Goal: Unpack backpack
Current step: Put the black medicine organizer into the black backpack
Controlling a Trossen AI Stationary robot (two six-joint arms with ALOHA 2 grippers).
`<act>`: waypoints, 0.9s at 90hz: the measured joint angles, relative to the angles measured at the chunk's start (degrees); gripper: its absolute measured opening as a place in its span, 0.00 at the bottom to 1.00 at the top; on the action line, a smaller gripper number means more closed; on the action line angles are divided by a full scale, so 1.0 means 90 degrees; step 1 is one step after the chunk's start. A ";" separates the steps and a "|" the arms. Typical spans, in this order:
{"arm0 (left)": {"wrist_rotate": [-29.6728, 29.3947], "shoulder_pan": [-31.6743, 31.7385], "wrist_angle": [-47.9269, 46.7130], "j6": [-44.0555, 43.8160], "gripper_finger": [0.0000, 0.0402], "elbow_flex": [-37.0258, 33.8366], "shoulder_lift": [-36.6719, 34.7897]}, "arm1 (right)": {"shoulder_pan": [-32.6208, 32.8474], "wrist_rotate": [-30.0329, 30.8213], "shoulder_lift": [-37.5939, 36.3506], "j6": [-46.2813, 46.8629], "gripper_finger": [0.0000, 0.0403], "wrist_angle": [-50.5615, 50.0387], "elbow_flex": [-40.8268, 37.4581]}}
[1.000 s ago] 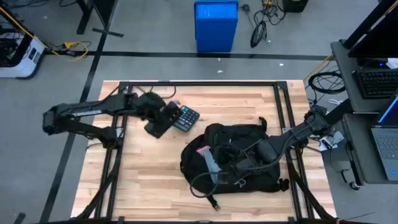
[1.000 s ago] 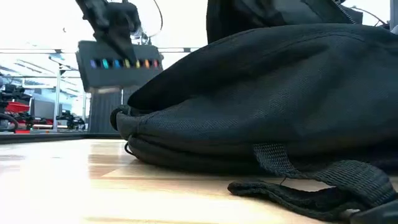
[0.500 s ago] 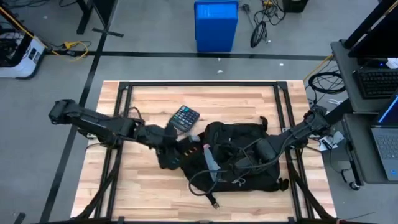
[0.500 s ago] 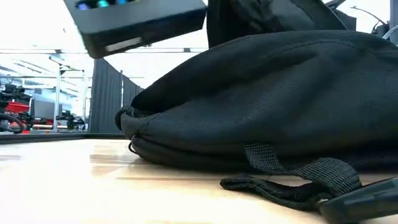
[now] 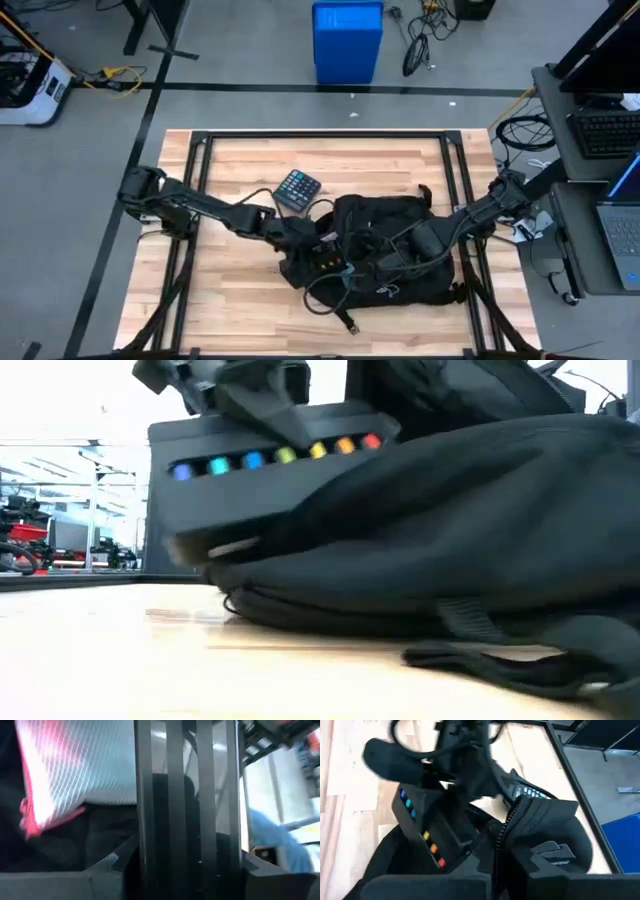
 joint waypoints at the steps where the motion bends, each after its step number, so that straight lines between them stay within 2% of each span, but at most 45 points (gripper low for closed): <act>1: 0.0034 0.0023 -0.0002 -0.0001 0.40 0.0022 0.0000 | 0.0000 -0.0017 0.0000 -0.0007 0.01 0.0000 0.0000; 10: 0.0580 0.0311 0.0003 0.0025 0.40 0.0276 0.0000 | 0.0000 -0.0058 0.0000 -0.0075 0.01 0.0019 0.0000; 25: 0.2046 0.0900 -0.0017 -0.0308 0.40 0.0604 0.0000 | 0.0000 -0.0064 0.0000 -0.0404 0.01 0.0248 0.0000; 32: 0.2356 0.1164 -0.0023 -0.0622 0.40 0.0657 0.0000 | 0.0002 -0.0065 0.0000 -0.0550 0.01 0.0389 0.0000; 51: 0.2307 0.1530 0.0268 -0.0847 0.40 0.0666 0.0092 | -0.0010 -0.0035 0.0000 -0.0876 0.01 0.0698 -0.0002; 60: 0.2226 0.1527 0.0839 -0.1178 0.40 0.0669 0.0368 | -0.0015 -0.0043 0.0000 -0.1003 0.01 0.0743 -0.0002; 74: 0.1918 0.1390 0.2456 -0.1676 0.40 0.0666 0.0985 | -0.0015 -0.0019 0.0058 -0.1027 0.01 0.0712 -0.0003; 81: 0.1739 0.1321 0.2892 -0.1703 0.40 0.0739 0.1293 | -0.0037 -0.0054 0.0106 -0.1027 0.01 0.0672 -0.0003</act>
